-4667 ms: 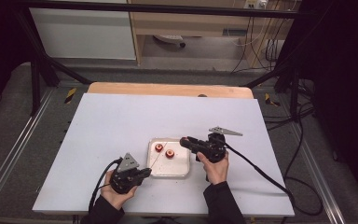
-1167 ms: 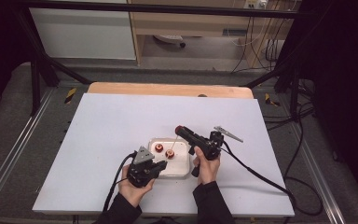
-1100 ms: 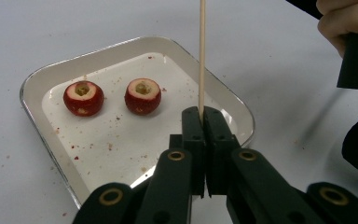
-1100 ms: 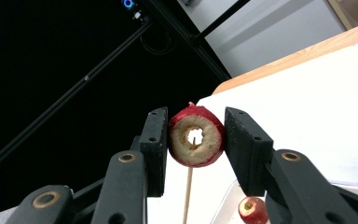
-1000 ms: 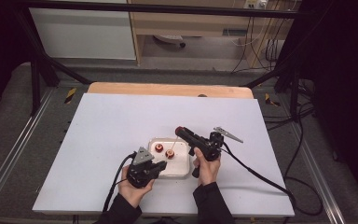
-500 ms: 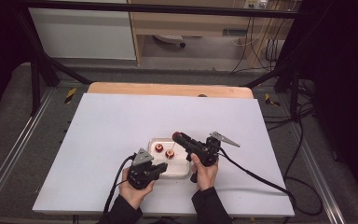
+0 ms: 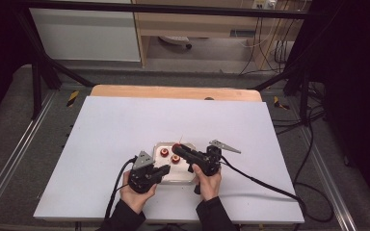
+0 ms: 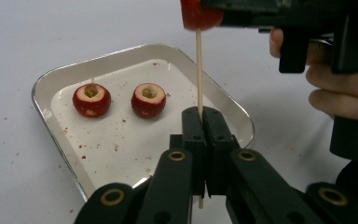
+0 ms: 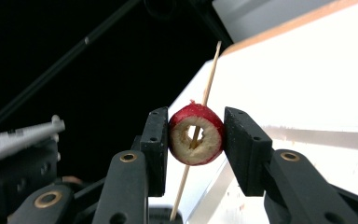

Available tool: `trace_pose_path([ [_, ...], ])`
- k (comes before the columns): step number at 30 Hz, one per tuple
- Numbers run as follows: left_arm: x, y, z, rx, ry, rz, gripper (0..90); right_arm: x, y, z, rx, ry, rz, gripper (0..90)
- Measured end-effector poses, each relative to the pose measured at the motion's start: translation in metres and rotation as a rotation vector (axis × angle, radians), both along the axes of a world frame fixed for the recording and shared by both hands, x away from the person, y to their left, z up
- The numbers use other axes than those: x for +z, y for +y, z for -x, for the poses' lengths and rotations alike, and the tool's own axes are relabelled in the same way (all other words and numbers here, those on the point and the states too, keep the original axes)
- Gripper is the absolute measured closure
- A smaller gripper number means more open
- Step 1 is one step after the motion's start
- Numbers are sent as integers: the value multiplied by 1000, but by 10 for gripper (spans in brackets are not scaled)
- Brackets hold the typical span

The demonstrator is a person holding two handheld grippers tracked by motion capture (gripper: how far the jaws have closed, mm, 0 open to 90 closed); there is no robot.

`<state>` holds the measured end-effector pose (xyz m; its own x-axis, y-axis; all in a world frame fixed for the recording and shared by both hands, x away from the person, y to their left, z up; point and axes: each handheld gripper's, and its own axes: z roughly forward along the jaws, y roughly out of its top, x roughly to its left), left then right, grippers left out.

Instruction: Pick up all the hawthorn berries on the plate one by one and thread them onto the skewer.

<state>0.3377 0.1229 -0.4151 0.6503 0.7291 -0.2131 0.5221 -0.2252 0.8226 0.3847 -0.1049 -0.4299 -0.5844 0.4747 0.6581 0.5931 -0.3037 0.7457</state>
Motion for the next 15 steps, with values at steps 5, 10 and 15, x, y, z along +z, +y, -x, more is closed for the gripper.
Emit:
trace_pose_path([
  [5,-2,-2,-3,2,8,-24,886,-10,6,7,25,14,28,621],
  [10,-5,-3,-4,1,9,-29,887,-17,10,13,37,21,44,621],
  [15,-7,-3,-5,-4,10,-32,887,-22,12,18,49,27,57,620],
])
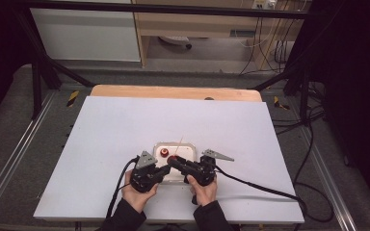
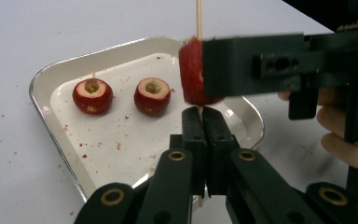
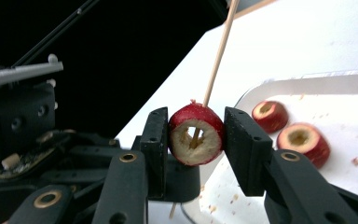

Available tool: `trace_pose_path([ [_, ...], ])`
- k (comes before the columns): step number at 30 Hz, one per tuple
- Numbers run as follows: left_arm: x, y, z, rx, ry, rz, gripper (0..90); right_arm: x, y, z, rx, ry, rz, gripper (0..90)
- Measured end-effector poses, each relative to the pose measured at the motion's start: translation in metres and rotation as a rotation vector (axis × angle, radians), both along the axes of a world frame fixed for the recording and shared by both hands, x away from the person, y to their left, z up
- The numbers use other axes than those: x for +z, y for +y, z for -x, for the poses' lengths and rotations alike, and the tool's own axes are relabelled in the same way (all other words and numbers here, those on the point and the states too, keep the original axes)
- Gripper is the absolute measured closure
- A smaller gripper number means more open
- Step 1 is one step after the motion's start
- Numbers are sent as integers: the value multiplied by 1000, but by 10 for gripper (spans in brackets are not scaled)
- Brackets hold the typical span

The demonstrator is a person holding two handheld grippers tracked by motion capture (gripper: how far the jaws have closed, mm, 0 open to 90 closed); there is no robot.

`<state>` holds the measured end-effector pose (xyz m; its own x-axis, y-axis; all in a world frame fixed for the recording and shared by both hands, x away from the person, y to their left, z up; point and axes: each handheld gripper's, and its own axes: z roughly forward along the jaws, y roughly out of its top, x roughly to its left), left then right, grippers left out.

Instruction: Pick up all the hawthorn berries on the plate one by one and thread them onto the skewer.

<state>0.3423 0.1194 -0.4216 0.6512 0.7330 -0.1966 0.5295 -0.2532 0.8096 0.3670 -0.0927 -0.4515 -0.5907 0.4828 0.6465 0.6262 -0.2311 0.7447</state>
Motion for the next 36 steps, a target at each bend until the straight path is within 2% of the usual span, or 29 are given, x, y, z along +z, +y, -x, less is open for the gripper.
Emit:
trace_pose_path([
  [5,0,1,1,-14,-16,1,886,1,-1,1,-5,-13,15,610],
  [7,1,3,2,-20,-26,-15,885,5,-3,2,-17,-36,24,544],
  [8,1,6,3,-25,-28,-22,885,12,-7,1,-17,-63,47,482],
  [10,1,11,4,-35,-35,-39,885,18,-11,0,-22,-83,77,420],
  [13,0,20,6,-47,-41,-74,885,23,-15,-2,-16,-94,115,357],
  [14,0,24,7,-48,-43,-86,884,27,-19,-5,-8,-100,166,307],
  [15,0,29,7,-47,-44,-97,884,27,-19,-5,-8,-100,166,307],
  [16,-1,33,8,-48,-42,-109,884,30,-23,-7,5,-92,218,261],
  [17,-1,38,8,-47,-37,-118,884,30,-23,-7,5,-92,218,261],
  [18,-1,43,9,-46,-39,-126,884,31,-25,-8,8,-95,249,239],
  [19,-2,48,9,-44,-37,-131,884,33,-29,-12,14,-100,306,205],
  [20,-2,52,10,-43,-35,-136,884,33,-29,-12,14,-100,306,205],
  [23,-3,65,12,-31,-36,-143,884,36,-33,-17,30,-86,380,181],
  [24,-3,67,12,-31,-37,-147,884,38,-32,-19,45,-82,421,177],
  [28,-4,81,13,-34,-48,-154,883,44,-21,-27,113,-73,563,174],
  [31,-6,89,14,-25,-43,-157,882,51,-10,-35,161,-68,659,206],
  [36,-10,94,13,-21,-34,-169,882,57,8,-48,210,-54,760,249],
])
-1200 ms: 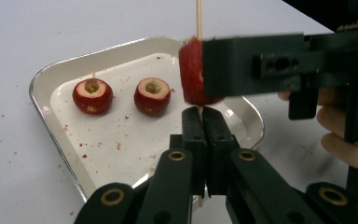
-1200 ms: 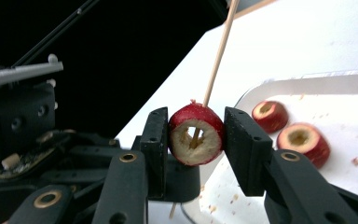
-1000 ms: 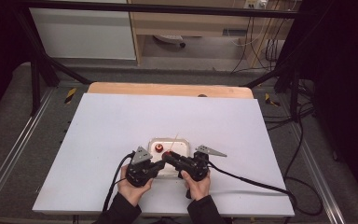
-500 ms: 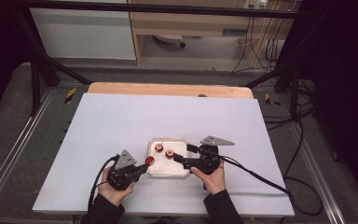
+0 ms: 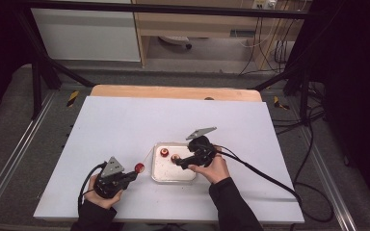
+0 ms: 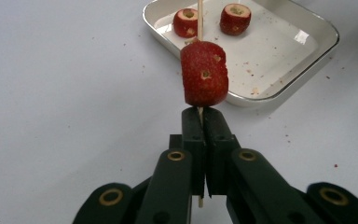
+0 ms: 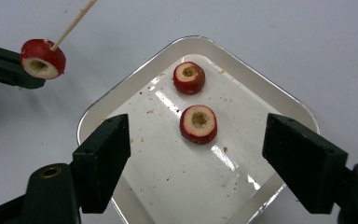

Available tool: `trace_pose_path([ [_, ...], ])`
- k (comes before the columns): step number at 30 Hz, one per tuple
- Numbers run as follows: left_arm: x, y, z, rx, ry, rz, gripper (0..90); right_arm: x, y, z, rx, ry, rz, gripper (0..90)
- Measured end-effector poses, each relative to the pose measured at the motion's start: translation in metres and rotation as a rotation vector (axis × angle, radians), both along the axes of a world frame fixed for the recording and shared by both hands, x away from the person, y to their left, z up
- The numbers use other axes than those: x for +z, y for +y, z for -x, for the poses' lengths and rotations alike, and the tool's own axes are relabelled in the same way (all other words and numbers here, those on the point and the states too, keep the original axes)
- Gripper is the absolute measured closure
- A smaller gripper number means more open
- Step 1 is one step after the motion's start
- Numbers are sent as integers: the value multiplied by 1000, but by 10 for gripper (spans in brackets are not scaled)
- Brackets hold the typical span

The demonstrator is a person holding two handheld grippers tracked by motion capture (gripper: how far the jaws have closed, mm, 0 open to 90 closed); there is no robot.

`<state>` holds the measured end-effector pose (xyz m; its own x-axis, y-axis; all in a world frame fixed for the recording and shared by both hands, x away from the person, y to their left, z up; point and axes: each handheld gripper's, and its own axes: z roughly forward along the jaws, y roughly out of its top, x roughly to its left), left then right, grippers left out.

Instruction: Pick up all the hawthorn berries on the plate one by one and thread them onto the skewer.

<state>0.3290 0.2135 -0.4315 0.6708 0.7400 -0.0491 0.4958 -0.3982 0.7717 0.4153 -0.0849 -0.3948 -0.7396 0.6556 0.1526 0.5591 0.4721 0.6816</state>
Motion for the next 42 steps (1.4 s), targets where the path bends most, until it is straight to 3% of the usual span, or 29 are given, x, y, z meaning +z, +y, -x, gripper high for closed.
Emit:
trace_pose_path([
  [5,-2,-1,-1,-3,5,-5,882,-1,18,-12,41,41,117,305],
  [10,-3,0,-1,1,8,-4,882,-5,31,-24,52,89,191,387],
  [15,-3,0,-1,-2,8,-6,882,-8,39,-33,67,143,215,459],
  [23,-4,-1,-2,-4,13,-8,882,-14,44,-44,41,219,237,530],
  [32,-4,-2,-2,-6,16,-11,882,-20,45,-49,33,268,241,608],
  [42,-4,-2,-2,-8,15,-10,882,-20,44,-51,9,297,235,616],
])
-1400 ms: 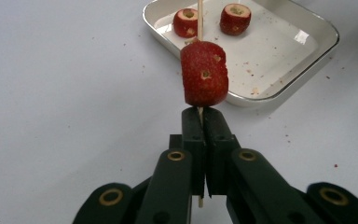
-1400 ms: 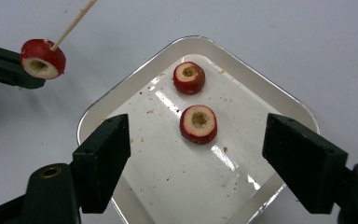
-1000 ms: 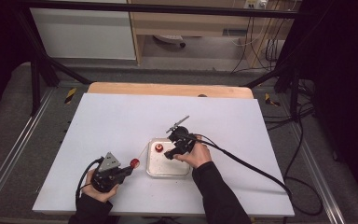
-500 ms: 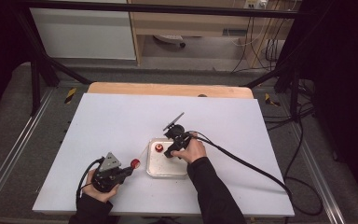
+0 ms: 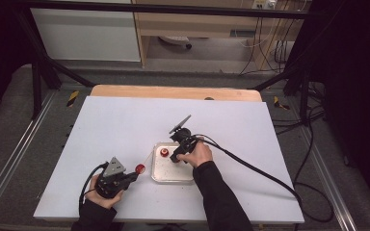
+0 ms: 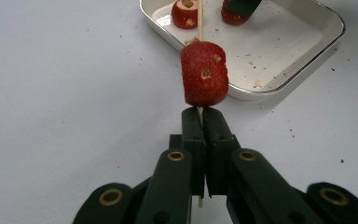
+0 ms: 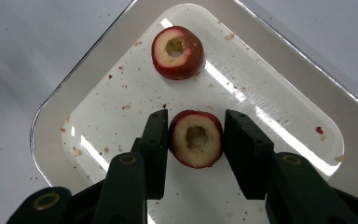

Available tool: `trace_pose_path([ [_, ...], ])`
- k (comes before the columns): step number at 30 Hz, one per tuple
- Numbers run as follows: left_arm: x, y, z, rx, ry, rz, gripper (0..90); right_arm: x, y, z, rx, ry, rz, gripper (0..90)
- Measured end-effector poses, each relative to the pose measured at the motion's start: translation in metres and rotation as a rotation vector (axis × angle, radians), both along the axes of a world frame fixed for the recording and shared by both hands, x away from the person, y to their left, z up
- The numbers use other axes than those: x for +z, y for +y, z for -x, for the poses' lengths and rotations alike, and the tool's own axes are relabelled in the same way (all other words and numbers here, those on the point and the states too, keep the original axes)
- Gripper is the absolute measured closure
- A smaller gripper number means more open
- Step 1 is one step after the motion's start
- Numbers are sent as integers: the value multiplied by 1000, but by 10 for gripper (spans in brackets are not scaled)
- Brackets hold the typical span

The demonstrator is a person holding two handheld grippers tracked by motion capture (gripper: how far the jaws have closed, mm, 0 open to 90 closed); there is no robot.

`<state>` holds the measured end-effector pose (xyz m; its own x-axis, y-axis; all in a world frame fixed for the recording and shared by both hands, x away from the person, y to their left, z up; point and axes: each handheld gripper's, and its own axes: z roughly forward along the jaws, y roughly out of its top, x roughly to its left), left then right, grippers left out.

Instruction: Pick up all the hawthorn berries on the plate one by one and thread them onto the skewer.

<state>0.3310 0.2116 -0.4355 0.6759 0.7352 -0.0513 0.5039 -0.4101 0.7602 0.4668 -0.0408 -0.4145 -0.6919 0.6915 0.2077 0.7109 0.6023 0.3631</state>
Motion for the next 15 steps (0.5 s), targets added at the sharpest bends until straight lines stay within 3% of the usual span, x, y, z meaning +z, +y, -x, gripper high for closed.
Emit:
trace_pose_path([
  [5,1,0,1,2,-7,5,882,8,-2,3,-39,-4,-63,623],
  [15,3,-2,3,-2,-19,7,882,30,-11,20,-47,-22,-209,625],
])
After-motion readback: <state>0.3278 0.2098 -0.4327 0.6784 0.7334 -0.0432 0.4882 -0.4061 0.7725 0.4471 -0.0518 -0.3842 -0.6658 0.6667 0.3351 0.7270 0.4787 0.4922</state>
